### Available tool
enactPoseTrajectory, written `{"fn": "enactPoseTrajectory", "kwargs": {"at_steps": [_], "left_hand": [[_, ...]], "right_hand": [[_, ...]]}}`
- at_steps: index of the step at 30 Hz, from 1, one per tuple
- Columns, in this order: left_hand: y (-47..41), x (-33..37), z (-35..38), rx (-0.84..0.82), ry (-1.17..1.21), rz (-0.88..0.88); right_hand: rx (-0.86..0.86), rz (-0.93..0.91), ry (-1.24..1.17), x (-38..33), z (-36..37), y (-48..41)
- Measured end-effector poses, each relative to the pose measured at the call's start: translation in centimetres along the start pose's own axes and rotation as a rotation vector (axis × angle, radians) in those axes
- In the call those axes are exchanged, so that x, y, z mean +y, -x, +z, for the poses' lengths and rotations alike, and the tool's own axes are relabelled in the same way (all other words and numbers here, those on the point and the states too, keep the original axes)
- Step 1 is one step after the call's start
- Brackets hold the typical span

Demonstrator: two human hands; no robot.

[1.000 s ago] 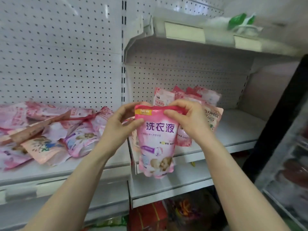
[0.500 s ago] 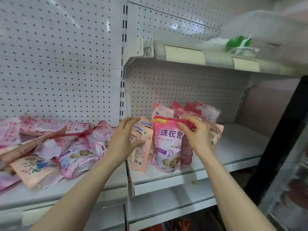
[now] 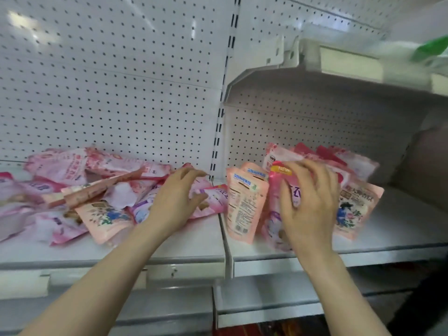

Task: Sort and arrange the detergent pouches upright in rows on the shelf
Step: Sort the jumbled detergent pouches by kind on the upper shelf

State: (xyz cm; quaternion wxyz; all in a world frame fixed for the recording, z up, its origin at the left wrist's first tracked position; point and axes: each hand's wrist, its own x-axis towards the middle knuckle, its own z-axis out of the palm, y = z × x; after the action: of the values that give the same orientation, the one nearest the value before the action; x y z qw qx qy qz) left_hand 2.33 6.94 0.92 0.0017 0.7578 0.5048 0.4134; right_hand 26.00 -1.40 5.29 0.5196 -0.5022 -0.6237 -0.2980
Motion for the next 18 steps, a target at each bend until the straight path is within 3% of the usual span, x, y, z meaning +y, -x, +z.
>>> {"fn": "enactPoseTrajectory", "kwargs": {"at_steps": [2,4,7,10,14,18], "left_hand": [[0.4,-3.0,-1.5,-0.07,-0.07,-0.021],[0.5,-6.0,-3.1,-0.128,-0.158,0.013],[0.4,-9.5,-5.1,-0.166,-0.391,0.141],[0.3,-11.7,-6.6,-0.155,-0.5,0.14],[0.2,-13.6,-7.6,-0.233,-0.44,0.191],[-0.2,-13.5,-8.6,-0.244,-0.216,0.185]], "right_hand": [[-0.057,-0.133,-0.06,-3.1,2.4,1.8],[-0.221,-0.203,-0.045,-6.3,5.7,3.2],[-0.668,0.034,-0.019,-9.1,11.1,3.6],[-0.896,0.202,0.077,-9.4,15.9,3.4],[-0.892,0.289,0.204,-10.3,19.4,4.0],[-0.674,0.415,0.216,-11.1,19.0,3.0]]}}
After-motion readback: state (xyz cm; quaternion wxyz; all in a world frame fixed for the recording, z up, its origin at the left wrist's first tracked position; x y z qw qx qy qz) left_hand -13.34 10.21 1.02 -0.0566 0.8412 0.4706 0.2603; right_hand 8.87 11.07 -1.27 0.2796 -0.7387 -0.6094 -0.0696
